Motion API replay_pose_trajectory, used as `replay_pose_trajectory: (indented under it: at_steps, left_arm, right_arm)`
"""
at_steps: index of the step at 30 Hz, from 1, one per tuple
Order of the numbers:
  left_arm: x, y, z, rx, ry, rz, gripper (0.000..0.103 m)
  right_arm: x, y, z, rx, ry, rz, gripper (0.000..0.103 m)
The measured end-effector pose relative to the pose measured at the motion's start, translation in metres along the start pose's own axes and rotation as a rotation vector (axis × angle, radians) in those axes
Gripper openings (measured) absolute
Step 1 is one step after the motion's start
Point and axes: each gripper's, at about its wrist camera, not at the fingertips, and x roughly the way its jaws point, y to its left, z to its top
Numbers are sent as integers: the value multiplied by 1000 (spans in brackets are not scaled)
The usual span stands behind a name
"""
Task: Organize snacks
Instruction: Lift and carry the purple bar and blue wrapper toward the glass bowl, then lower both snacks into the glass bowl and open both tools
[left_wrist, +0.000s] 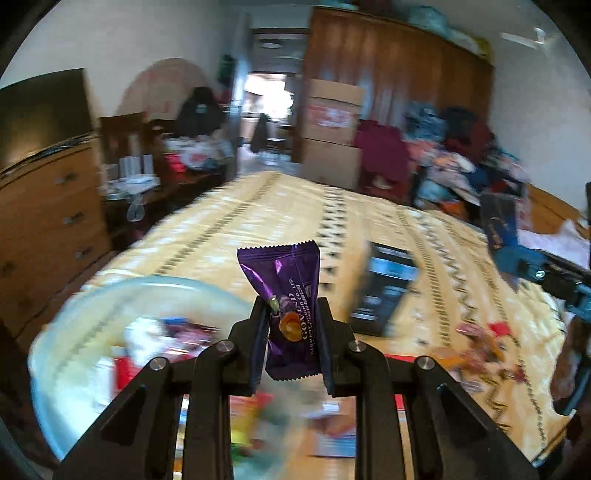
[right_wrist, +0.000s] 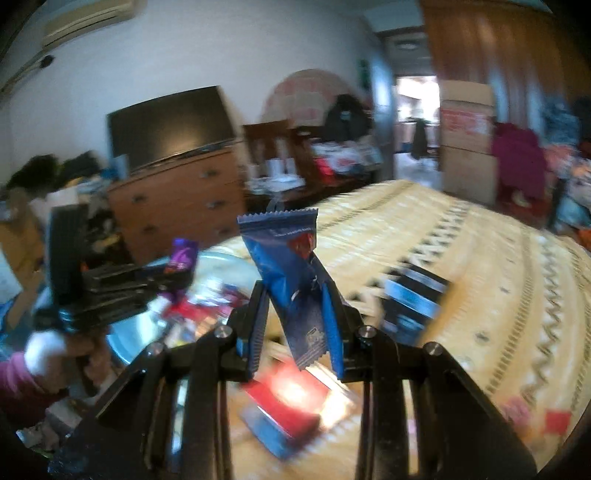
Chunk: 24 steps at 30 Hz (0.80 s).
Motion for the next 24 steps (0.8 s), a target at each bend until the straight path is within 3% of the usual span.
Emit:
replay_pose_trajectory:
  at_steps: [8,15,24]
  left_arm:
    - [25,113,11,-121,64,133,24]
    - [74,140,3,-119,194,168,24]
    - [91,147,-12,-105,238,180,24]
  right_arm:
    - [95,67,39,-16,102,161,30]
    - [156,79,38,49,238,208,30]
    - [185,94,33,59,308,211,30]
